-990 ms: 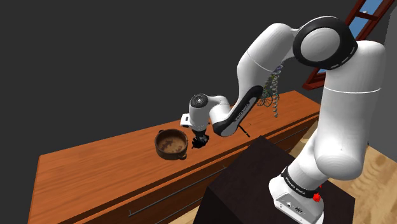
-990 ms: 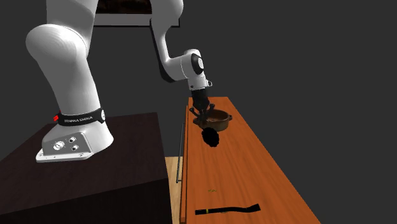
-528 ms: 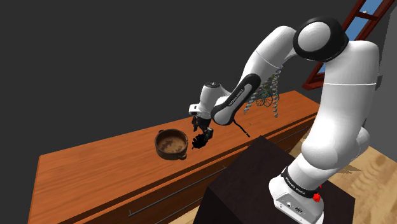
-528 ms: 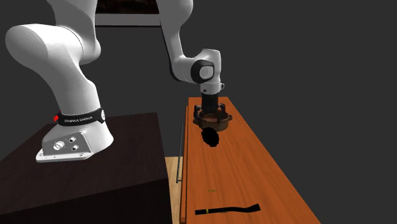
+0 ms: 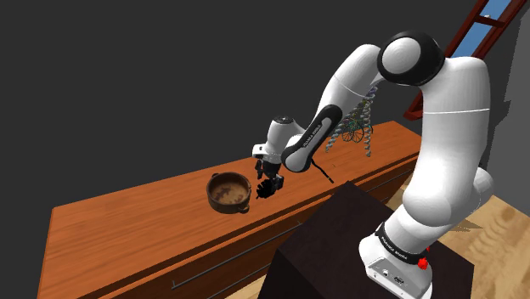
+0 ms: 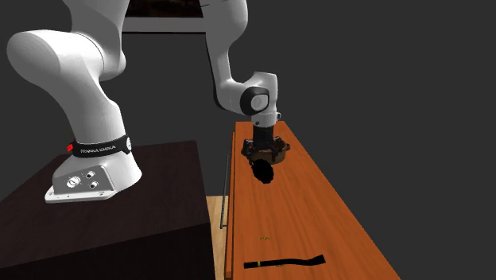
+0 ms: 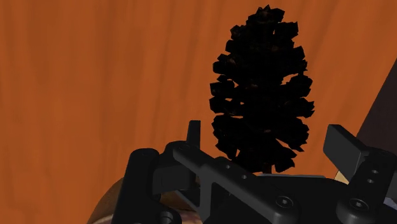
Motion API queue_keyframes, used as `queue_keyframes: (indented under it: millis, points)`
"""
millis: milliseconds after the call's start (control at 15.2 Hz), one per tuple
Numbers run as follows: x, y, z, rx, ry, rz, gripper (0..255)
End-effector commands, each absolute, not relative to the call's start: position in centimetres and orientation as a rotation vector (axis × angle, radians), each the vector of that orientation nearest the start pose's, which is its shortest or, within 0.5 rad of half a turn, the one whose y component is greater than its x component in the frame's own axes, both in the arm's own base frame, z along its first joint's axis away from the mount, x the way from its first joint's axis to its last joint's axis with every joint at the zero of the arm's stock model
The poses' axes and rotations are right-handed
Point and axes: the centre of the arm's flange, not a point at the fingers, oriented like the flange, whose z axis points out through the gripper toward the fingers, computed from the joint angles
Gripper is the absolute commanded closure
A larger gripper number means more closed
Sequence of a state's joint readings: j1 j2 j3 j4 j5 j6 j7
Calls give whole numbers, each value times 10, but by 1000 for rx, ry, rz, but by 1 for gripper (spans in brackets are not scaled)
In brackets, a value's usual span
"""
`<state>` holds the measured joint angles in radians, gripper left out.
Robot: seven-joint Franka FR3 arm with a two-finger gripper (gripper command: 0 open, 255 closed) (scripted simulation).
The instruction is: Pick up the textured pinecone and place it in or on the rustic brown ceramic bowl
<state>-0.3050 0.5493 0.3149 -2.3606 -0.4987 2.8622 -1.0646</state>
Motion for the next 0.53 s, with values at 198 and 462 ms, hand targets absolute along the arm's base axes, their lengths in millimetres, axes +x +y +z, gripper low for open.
queue_keyframes:
  millis: [198, 462]
  points:
    - [487, 47, 109, -2274, -2144, -41, 0]
    - [488, 47, 109, -2274, -2144, -41, 255]
